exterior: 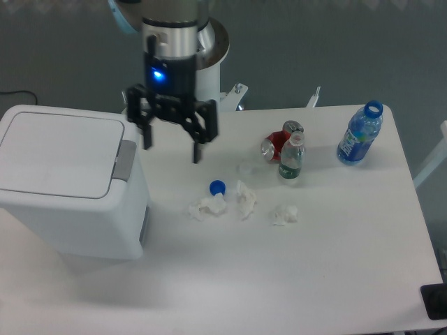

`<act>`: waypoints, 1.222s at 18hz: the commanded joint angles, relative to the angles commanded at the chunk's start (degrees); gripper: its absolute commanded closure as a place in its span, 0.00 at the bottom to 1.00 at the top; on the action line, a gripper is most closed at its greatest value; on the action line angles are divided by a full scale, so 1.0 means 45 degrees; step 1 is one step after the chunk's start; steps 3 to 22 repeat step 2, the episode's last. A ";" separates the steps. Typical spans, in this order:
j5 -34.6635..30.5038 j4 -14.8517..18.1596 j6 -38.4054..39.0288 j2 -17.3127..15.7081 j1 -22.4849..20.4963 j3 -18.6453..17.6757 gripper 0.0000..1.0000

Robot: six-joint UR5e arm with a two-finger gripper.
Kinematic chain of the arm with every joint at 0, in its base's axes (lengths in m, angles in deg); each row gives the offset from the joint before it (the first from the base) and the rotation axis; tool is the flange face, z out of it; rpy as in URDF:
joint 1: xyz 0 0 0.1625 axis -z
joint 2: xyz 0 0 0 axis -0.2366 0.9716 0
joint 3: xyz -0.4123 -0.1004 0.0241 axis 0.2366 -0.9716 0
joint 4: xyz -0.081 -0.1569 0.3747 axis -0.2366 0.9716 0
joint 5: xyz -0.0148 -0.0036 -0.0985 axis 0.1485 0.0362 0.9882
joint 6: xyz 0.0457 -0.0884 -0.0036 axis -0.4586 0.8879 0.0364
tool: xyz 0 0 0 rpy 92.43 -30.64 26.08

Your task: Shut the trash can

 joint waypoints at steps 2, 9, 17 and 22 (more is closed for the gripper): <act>-0.0546 -0.0020 -0.0413 0.0391 -0.0117 0.0136 0.00; -0.0546 -0.0020 -0.0413 0.0391 -0.0117 0.0136 0.00; -0.0546 -0.0020 -0.0413 0.0391 -0.0117 0.0136 0.00; -0.0546 -0.0020 -0.0413 0.0391 -0.0117 0.0136 0.00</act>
